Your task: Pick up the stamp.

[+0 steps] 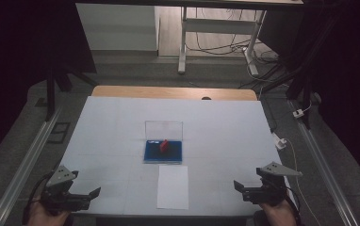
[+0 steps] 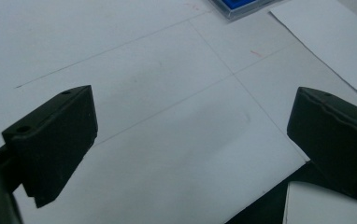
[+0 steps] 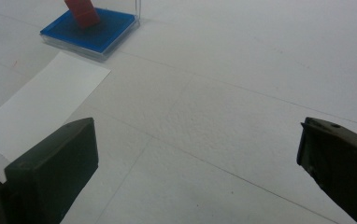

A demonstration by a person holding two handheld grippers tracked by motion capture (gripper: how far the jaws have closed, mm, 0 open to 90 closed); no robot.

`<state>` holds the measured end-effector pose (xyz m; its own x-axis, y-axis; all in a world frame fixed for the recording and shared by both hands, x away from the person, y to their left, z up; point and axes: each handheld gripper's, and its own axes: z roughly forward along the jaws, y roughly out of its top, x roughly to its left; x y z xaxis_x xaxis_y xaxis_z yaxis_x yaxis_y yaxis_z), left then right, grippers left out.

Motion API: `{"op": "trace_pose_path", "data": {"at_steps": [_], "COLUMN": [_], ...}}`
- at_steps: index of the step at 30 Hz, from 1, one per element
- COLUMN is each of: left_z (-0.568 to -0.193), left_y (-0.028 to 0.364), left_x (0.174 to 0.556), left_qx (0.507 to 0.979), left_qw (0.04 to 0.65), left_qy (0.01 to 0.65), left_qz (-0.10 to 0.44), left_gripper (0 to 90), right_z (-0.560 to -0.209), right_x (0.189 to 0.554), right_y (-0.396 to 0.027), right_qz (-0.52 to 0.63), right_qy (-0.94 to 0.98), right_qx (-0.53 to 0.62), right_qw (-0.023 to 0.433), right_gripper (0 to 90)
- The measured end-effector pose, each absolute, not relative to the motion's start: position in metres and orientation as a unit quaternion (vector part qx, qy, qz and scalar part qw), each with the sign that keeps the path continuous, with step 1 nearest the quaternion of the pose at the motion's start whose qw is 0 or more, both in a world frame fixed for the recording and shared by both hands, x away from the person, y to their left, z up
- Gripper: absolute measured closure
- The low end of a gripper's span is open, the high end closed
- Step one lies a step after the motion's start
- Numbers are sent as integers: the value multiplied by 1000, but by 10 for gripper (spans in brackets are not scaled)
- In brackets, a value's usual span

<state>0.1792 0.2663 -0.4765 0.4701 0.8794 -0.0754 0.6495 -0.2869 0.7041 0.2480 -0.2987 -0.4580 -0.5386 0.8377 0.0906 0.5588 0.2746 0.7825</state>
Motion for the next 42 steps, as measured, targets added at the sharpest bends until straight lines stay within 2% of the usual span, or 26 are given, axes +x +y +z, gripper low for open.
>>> {"op": "trace_pose_path", "data": {"at_steps": [22, 32, 42], "left_z": [-478, -477, -473], "left_y": [264, 266, 262], "left_x": [182, 183, 187], "left_qx": [796, 790, 793], "left_qw": [329, 337, 359], "left_qy": [486, 492, 473], "left_qz": [146, 143, 136], "left_gripper": [0, 0, 0], "right_z": [-458, -458, -459], "right_x": [249, 249, 249], "right_y": [-295, -294, -294], "right_qz": [402, 402, 399], "right_qy": [798, 801, 800], "right_qx": [421, 416, 418], "right_qw": [158, 156, 157], "right_gripper": [0, 0, 0]}}
